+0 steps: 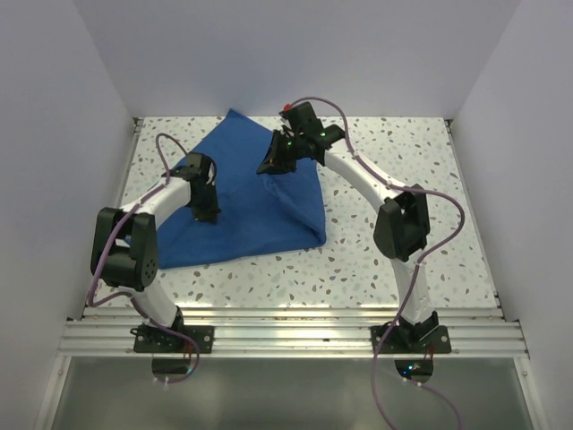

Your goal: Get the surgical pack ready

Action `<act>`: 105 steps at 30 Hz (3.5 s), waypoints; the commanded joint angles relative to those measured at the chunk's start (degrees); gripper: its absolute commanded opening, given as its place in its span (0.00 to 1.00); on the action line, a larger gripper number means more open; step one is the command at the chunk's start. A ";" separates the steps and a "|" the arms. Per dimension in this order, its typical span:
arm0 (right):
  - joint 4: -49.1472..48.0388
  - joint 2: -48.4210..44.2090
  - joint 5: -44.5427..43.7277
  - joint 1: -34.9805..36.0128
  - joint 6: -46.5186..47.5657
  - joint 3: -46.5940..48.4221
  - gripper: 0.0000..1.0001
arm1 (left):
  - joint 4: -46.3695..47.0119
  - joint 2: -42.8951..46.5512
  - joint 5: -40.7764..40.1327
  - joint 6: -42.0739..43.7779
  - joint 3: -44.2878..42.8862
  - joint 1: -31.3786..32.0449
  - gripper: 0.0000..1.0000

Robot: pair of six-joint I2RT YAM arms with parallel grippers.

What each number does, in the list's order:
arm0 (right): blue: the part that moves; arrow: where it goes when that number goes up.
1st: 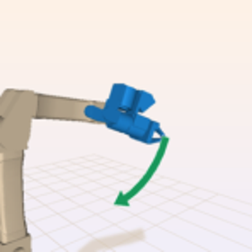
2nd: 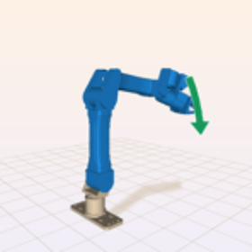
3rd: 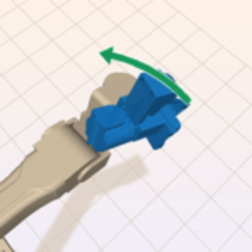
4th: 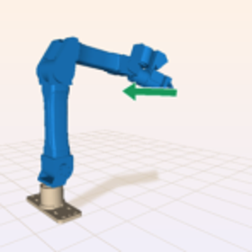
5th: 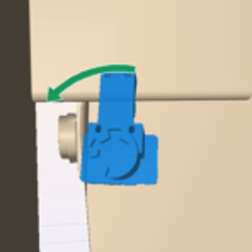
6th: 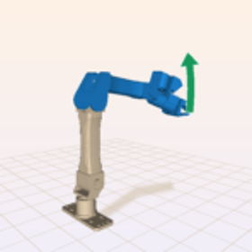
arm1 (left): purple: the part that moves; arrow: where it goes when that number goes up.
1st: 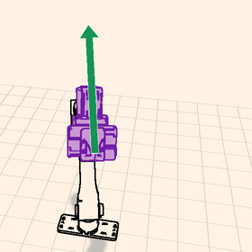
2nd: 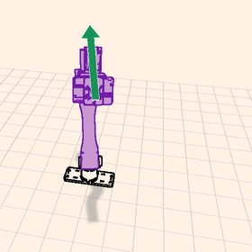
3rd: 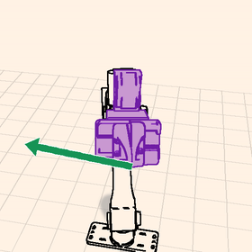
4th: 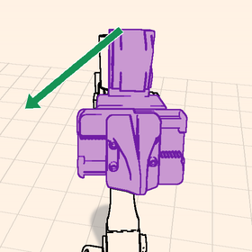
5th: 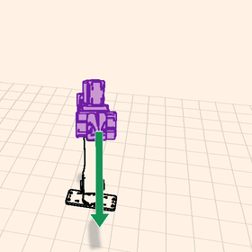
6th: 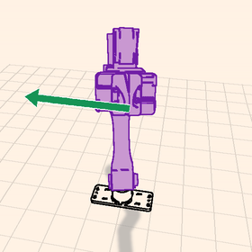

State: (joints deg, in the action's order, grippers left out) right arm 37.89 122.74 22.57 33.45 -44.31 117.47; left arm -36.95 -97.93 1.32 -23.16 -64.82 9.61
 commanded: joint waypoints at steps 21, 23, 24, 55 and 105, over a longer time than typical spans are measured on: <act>-5.63 12.87 4.24 8.82 -4.99 16.91 0.00 | -1.11 0.73 -11.78 -2.95 5.23 -2.22 0.00; -6.07 13.84 4.59 9.78 -5.52 17.53 0.00 | -0.67 -0.06 -11.43 -3.21 5.93 -2.31 0.00; -6.25 14.28 4.85 10.05 -5.95 17.44 0.00 | -0.06 -0.33 -11.34 -3.30 6.28 -2.31 0.00; -1.59 13.95 14.61 8.75 0.10 15.17 0.70 | -4.62 7.84 -16.36 -0.93 3.03 -3.54 0.11; 12.12 0.31 3.01 -8.05 19.97 -11.12 0.75 | -0.76 5.82 -7.72 -2.77 4.08 -3.72 0.00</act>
State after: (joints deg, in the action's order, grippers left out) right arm 50.22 122.15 24.99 24.34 -25.43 106.32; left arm -36.49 -92.03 0.47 -25.61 -62.26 6.50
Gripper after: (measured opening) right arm 0.746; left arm 0.018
